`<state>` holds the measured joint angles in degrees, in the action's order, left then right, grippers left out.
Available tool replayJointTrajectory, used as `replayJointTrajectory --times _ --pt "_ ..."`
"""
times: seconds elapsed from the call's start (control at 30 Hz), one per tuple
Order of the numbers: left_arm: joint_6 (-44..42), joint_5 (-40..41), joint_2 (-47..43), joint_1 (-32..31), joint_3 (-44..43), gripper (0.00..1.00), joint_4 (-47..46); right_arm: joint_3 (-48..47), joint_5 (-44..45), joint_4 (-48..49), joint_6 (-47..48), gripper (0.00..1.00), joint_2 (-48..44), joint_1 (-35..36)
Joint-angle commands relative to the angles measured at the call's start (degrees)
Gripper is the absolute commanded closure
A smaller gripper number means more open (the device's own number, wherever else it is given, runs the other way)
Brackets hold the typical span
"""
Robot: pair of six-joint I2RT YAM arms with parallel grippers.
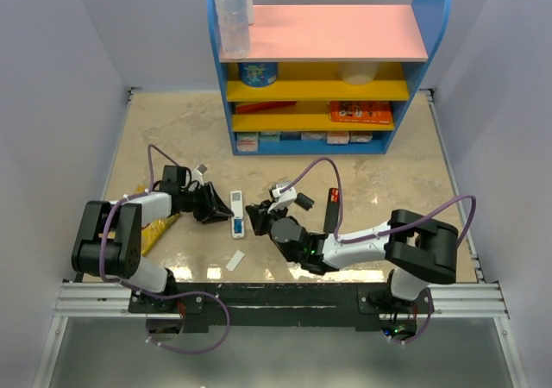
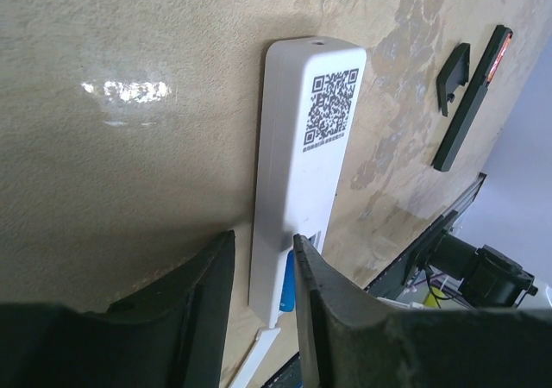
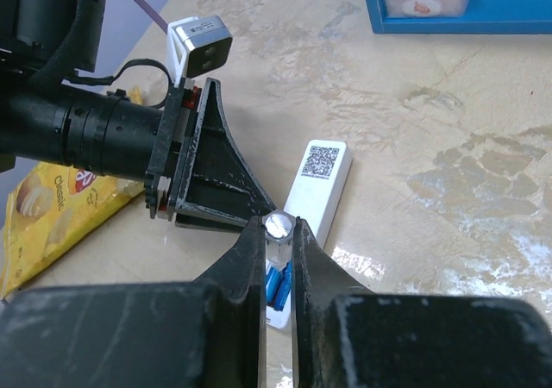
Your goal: Unload the batteries from the remote control
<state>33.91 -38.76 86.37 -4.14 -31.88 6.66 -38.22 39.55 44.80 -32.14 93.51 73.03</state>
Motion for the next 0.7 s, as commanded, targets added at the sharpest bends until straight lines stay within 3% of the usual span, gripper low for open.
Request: replayJointTrajectory --times 0.0,0.33,0.67 --pt "0.8 0.7 -0.9 0.2 0.6 0.62 -1.9 1.6 -6.7 -9.2 -3.1 1.00 4.5 1.2" --pt "0.5 0.9 0.3 0.2 0.4 0.62 -1.5 4.3 -6.4 -6.6 -7.1 1.00 5.2 1.1" --pt "0.5 0.9 1.3 0.2 0.3 0.71 -1.5 11.7 -8.5 3.0 -13.4 1.00 2.4 -2.9"
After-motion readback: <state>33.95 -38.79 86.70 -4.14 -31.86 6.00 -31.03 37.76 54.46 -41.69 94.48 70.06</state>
